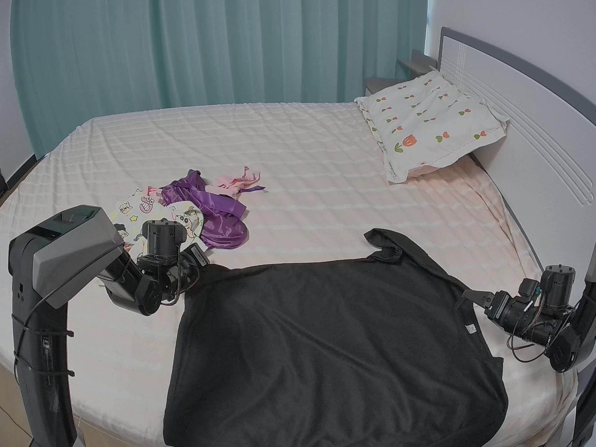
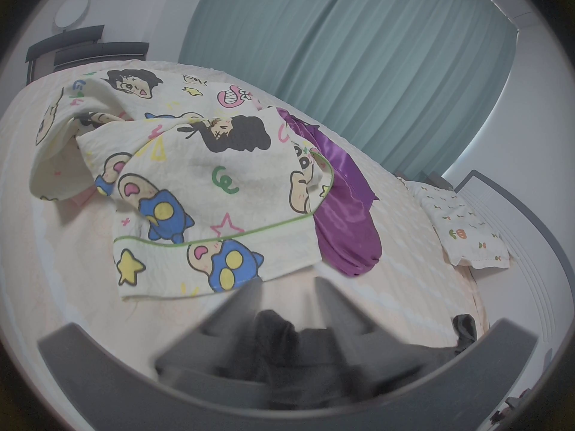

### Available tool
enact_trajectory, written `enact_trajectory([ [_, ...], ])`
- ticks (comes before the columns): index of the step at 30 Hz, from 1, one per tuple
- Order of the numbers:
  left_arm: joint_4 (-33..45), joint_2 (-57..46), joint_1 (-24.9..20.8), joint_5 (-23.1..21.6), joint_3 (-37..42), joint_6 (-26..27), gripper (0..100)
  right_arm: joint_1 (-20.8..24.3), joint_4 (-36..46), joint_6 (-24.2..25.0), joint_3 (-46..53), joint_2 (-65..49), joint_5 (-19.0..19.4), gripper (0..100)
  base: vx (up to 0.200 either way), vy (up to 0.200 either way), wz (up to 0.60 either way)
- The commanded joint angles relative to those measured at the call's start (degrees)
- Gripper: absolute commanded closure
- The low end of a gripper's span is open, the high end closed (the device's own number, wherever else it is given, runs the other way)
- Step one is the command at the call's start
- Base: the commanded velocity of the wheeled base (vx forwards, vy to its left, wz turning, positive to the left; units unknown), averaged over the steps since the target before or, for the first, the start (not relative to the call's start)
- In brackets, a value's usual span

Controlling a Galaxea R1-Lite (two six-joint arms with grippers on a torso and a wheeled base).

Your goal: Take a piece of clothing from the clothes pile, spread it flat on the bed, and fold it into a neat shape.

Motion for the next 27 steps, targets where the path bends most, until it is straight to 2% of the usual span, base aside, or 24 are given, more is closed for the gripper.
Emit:
enact_trajectory([
  [1, 0.0, 2.0, 0.5, 0.0, -2.3, -0.1, 0, 0.0, -0.1, 0.0, -0.1, 0.4, 0.0, 0, 0.000, 0.000, 0.00],
  [7, -0.3, 1.4, 0.6, 0.3, -1.3, -0.4, 0, -0.1, -0.1, 0.1, -0.1, 0.2, 0.0, 0, 0.000, 0.000, 0.00],
  [10, -0.4, -2.3, 0.6, 0.0, 3.1, -0.7, 0, -0.4, -0.1, 0.4, -0.4, -0.3, 0.0, 0, 0.000, 0.000, 0.00],
  [12, -0.4, -5.0, 0.5, -0.1, 6.7, -1.5, 0, -0.2, -0.1, 2.4, -1.0, -0.6, -0.1, 0, 0.000, 0.000, 0.00],
  [15, -0.4, -7.2, 0.2, -0.1, 9.7, -2.9, 0, 0.3, 0.0, 5.2, -2.8, -0.7, -0.3, 0, 0.000, 0.000, 0.00],
  [16, -0.5, -9.4, 0.0, -0.3, 12.6, -5.0, 0, 1.3, 0.7, 7.5, -5.7, -0.3, -0.6, 0, 0.000, 0.000, 0.00],
  [21, -0.6, -13.6, -1.1, -1.8, 17.1, -10.5, 0, 3.3, 6.1, 9.2, -14.2, 0.5, -1.9, 0, 0.000, 0.000, 0.00],
  [23, -0.6, -13.6, -1.1, -1.8, 17.1, -10.5, 0, 3.3, 6.1, 9.2, -14.2, 0.5, -1.9, 0, 0.000, 0.000, 0.00],
  [24, -0.6, -15.9, -2.5, -2.5, 19.6, -13.2, 0, 6.9, 12.7, 14.4, -21.3, 1.2, -3.8, 0, 0.000, 0.000, 0.00],
  [27, -0.6, -17.0, -4.5, -2.6, 22.0, -14.3, 0, 9.7, 17.3, 20.0, -27.9, 2.7, -5.6, 0, 0.000, 0.000, 0.00],
])
